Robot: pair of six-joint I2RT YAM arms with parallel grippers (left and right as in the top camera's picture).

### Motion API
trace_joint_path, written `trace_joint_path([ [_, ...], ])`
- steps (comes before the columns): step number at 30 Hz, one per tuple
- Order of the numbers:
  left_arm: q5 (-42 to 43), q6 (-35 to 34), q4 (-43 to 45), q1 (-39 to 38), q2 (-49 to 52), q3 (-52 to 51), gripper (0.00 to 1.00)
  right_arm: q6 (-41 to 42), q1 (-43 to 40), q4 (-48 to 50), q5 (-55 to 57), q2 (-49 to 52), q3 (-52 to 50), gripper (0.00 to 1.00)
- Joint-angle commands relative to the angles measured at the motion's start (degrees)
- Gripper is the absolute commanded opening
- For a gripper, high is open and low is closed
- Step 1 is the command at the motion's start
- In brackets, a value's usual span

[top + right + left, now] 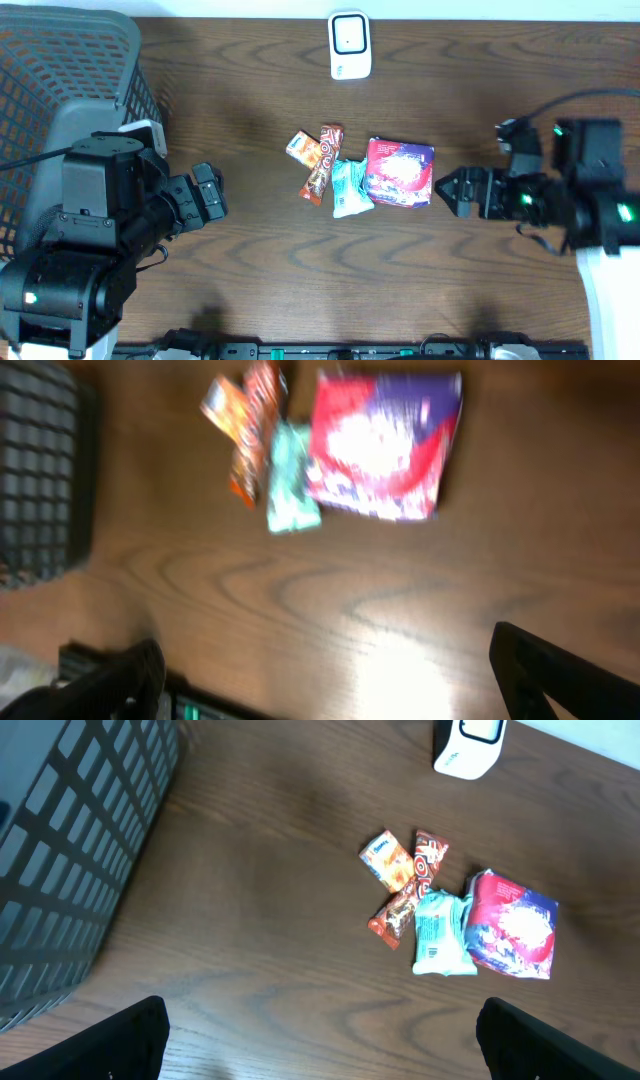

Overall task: Scan the item barcode
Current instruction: 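Pull the left gripper back and move the right gripper toward the items, then grasp the purple-red snack bag with the right gripper and lift it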

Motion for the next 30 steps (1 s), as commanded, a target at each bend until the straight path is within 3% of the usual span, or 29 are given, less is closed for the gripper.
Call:
trace_joint_path([
  [1, -0.5, 0.5, -0.1, 0.3, -0.1, 0.0, 0.98, -2.9, 0.5, 0.2, -1.6, 7.4, 0.7, 0.99],
  [23, -0.5, 0.5, -0.1, 0.3, 0.0, 0.0, 0.98, -0.1, 0.2, 16.7, -4.8, 37.7, 0.7, 0.98],
  [27, -0.5, 0.5, -0.1, 0.3, 0.0, 0.0, 0.98, -1.5, 0.2, 17.8, -7.9, 42.5, 0.7, 0.76],
  [30, -0.5, 0.5, -0.1, 0.3, 0.0, 0.0, 0.98, -1.5, 0.2, 18.6, -8.2, 45.1, 0.7, 0.54],
])
